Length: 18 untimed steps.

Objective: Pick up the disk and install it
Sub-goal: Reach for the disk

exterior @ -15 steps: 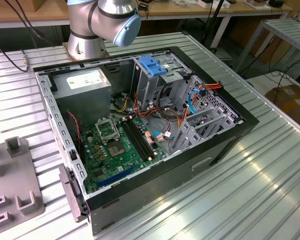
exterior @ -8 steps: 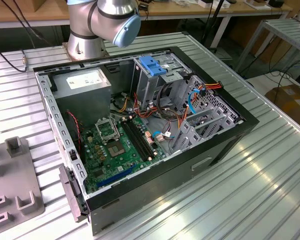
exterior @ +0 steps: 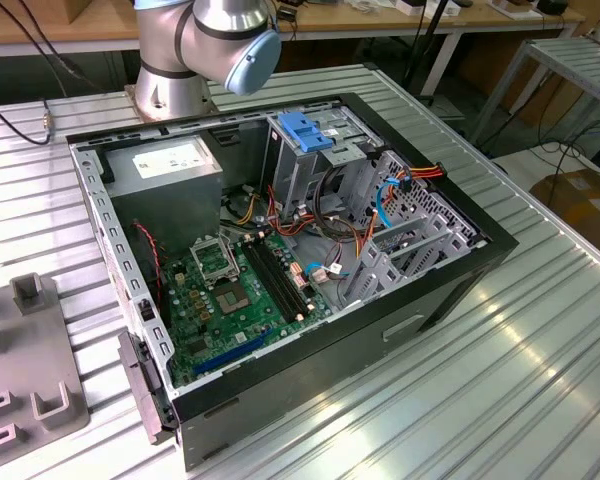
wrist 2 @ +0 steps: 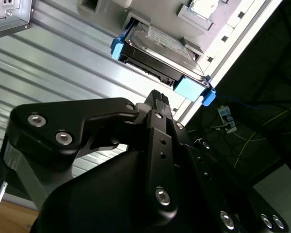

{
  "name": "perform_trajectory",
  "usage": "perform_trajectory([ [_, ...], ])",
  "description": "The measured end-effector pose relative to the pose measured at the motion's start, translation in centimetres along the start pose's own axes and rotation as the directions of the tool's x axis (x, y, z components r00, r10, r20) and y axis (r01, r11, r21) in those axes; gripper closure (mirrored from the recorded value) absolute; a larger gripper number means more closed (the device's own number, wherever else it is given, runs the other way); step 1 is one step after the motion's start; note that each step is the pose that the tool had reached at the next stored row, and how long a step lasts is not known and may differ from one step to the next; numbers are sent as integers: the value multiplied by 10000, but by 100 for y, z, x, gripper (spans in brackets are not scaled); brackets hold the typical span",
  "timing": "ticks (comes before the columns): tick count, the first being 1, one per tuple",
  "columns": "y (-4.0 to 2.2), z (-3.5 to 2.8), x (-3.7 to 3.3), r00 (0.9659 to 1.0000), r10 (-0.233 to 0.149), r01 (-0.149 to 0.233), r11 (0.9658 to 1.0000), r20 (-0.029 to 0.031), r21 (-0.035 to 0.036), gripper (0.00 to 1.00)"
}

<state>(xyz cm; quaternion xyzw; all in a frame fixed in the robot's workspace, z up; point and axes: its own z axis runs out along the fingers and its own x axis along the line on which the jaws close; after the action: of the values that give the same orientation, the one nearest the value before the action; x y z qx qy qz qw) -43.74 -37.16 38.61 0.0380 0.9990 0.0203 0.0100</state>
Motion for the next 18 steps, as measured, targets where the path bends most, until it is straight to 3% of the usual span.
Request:
perform_trajectory([
  [7,-9,0,122,10000,1,-1,10000,-2,0,90],
  [14,-22,-1,296,10000,1,-1,10000,-4,3,90],
  [15,-23,-1,307,10000,0,0,10000,1,38,90],
  [17,-23,-2,308,10000,-5,4,9997,13,238,90],
  [18,-23,-1,308,10000,-6,5,9996,18,281,90],
])
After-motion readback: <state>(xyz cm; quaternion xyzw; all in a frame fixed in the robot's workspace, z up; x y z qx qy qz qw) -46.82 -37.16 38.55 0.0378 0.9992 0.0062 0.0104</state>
